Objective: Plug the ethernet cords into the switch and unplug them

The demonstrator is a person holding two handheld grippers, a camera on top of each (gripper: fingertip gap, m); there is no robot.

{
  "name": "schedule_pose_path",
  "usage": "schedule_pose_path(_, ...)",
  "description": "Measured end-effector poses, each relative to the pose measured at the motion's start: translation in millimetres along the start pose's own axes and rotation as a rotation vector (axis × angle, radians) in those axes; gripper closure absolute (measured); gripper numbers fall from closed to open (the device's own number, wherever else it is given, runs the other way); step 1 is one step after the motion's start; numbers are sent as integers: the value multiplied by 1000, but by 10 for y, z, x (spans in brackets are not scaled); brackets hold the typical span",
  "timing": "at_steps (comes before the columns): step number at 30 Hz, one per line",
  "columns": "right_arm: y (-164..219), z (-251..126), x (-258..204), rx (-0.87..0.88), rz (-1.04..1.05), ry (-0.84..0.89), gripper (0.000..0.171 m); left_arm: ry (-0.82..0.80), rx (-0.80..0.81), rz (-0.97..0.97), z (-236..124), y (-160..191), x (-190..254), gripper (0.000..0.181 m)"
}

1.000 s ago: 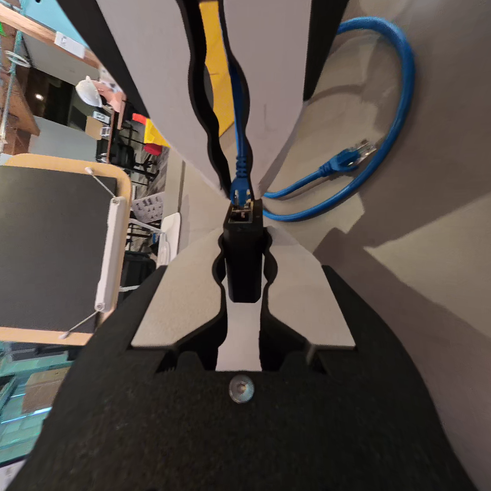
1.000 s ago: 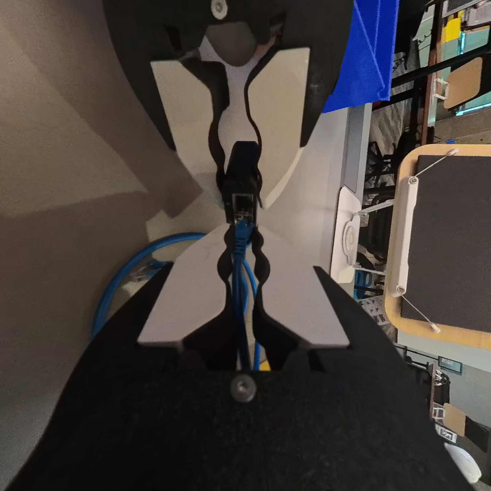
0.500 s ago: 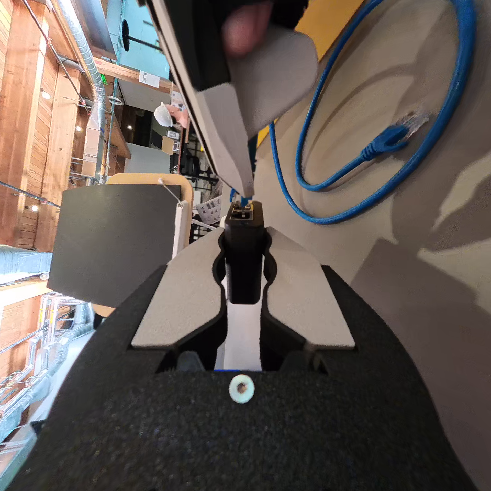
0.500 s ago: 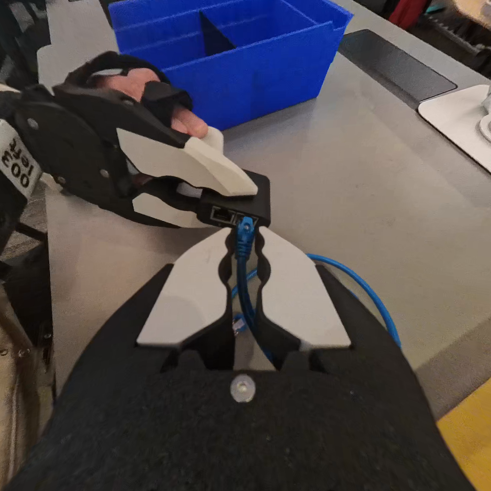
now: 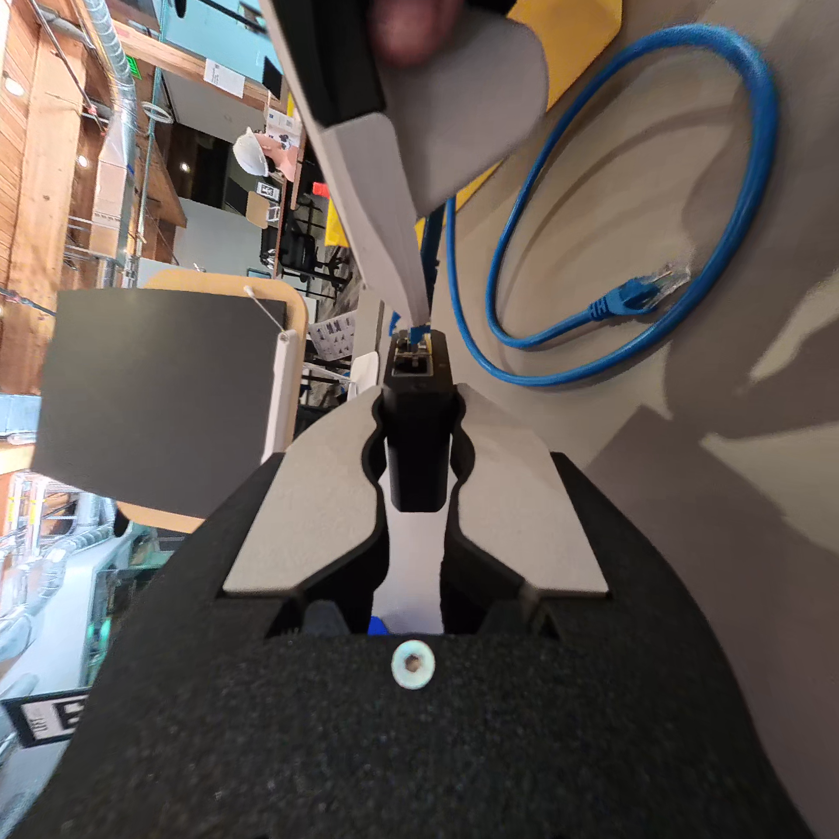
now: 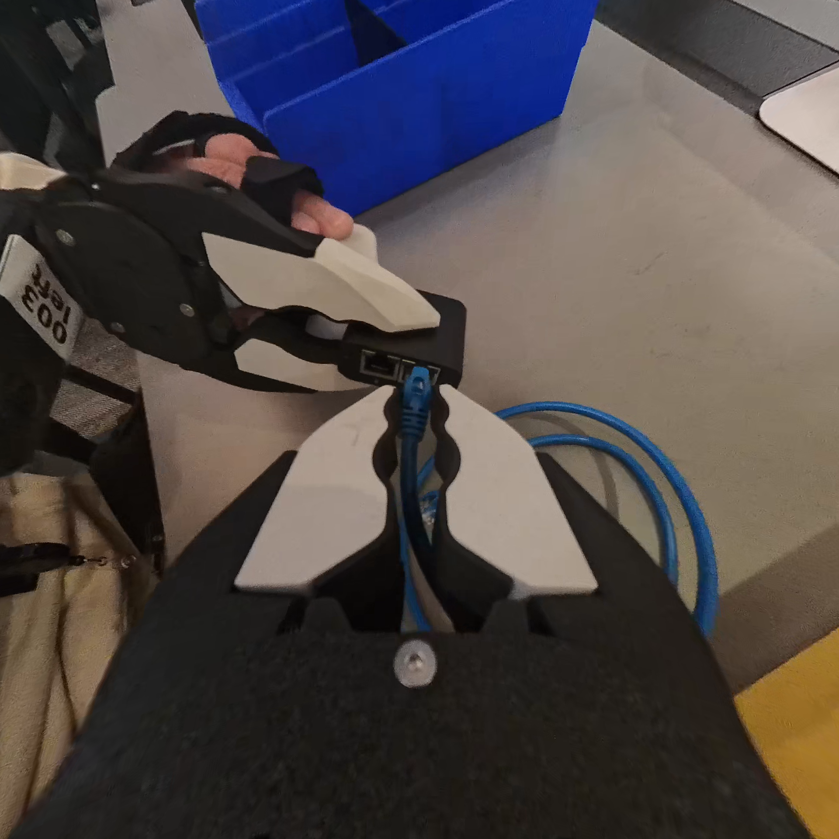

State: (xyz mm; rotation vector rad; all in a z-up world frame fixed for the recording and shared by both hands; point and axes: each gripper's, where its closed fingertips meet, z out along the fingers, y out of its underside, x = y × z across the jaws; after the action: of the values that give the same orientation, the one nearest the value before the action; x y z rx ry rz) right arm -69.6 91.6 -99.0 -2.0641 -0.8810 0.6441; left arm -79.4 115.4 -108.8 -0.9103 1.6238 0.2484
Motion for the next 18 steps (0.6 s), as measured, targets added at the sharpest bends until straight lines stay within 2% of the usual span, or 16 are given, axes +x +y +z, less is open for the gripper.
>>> schedule_pose_path(3, -84, -27, -39, 55, 132, -66, 159, -155, 1, 177, -62, -28, -141, 157)
schedule_pose_path(4, -120, -57, -66, 67, 197, -117, 156, -228, -13, 243, -87, -17, -197, 157)
schedule_pose_path(5, -152, -89, -58, 77, 277, -154, 144, -282, -26, 293, -103, -4, -230, 157)
schedule_pose_path(7, -173, -145, -58, 65, 448, -265, 146, -337, -22, 361, -129, -24, -242, 158)
schedule_pose_path(10, -177, -183, -59, 14, 688, -451, 136, -340, -27, 368, -135, -53, -220, 158)
schedule_pose_path(15, -179, -138, -128, -55, 856, -622, 146, -352, -38, 378, -128, -46, -236, 158)
schedule_pose_path(18, -179, -97, -154, -67, 886, -644, 151, -346, -48, 366, -115, -28, -237, 158)
